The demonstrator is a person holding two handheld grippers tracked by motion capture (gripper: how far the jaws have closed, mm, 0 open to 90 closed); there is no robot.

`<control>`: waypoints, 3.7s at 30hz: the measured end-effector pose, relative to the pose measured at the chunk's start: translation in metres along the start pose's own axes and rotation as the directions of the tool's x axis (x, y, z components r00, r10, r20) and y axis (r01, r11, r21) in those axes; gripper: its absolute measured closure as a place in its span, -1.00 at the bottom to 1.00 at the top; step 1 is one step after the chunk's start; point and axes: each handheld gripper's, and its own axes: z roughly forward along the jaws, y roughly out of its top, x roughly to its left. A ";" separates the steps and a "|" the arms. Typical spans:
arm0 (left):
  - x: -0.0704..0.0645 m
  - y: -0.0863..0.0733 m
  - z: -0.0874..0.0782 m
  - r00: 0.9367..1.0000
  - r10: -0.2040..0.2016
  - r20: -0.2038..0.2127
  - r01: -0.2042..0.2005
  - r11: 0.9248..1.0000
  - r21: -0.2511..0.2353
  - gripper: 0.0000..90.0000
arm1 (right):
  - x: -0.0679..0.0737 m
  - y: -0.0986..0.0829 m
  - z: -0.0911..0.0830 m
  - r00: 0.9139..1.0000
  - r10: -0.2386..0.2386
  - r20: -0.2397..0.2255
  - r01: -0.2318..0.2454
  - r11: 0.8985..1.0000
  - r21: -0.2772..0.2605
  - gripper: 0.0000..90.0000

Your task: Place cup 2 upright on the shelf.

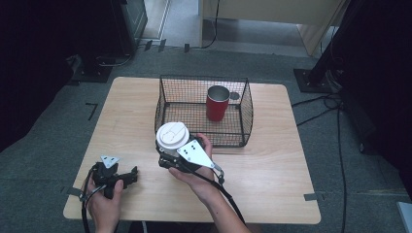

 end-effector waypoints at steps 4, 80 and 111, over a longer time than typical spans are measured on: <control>0.000 0.000 0.000 1.000 0.000 0.000 0.000 1.000 0.000 -1.00 | -0.001 0.008 0.003 1.000 -0.006 0.008 0.007 1.000 -0.021 -0.64; 0.000 0.000 0.000 1.000 0.004 0.003 -0.004 1.000 0.002 -1.00 | -0.075 0.026 0.129 0.969 -0.063 0.240 0.072 0.997 -0.029 -0.64; 0.000 0.000 0.000 1.000 0.003 0.003 -0.003 1.000 0.002 -1.00 | -0.096 0.003 0.169 0.961 -0.063 0.269 0.045 0.996 0.076 -0.64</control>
